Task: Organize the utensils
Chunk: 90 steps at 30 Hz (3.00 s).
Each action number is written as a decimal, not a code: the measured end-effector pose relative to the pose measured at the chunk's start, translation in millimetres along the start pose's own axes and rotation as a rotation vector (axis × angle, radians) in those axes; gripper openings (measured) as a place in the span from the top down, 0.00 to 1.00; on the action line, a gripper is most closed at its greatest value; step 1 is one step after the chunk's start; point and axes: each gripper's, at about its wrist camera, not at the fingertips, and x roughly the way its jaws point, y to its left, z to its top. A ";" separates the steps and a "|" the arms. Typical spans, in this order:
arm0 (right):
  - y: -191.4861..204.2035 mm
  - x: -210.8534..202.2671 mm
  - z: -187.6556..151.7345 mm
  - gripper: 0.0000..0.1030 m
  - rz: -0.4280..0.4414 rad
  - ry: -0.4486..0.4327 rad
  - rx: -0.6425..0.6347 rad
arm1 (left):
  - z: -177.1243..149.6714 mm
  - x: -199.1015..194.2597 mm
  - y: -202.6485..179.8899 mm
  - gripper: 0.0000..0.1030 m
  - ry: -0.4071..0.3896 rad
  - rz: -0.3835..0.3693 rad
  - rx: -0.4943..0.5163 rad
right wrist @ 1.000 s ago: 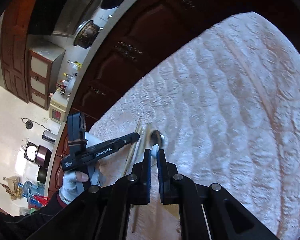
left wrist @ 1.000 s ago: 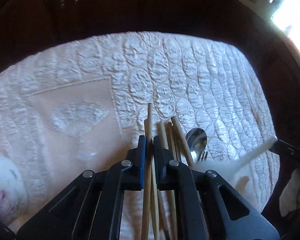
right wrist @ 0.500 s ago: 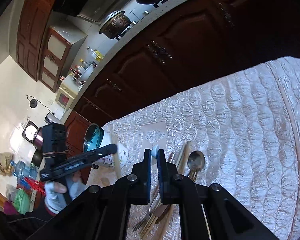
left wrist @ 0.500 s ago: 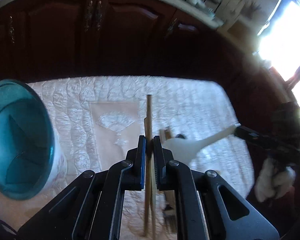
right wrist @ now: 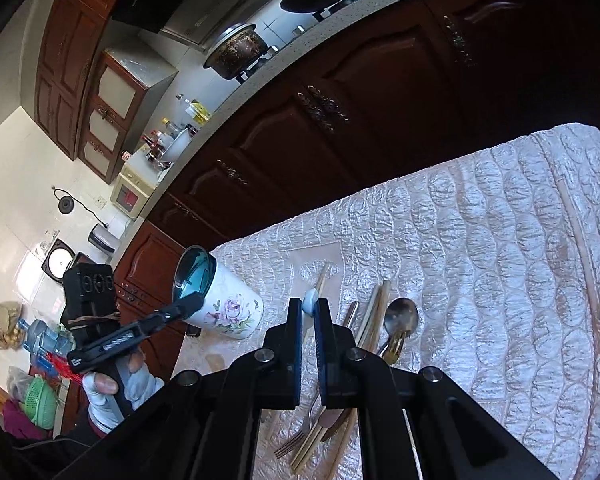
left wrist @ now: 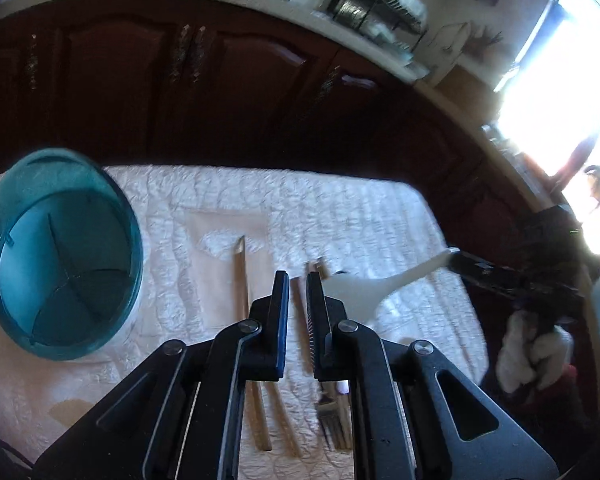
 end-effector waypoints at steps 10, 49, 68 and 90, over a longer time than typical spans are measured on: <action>-21.9 -3.1 -4.3 0.95 -0.022 -0.001 0.032 | -8.3 100.5 -1.8 0.79 0.181 0.251 0.034; -48.6 10.6 -13.0 0.95 0.004 0.011 0.086 | 32.8 164.4 0.8 0.96 0.192 0.309 0.005; 35.9 6.0 12.0 0.95 0.035 -0.015 -0.073 | 42.4 -99.0 3.0 0.96 -0.154 0.130 -0.031; 216.4 134.3 68.3 0.95 -0.007 0.104 -0.498 | 100.8 -196.1 62.2 0.96 -0.389 0.383 0.020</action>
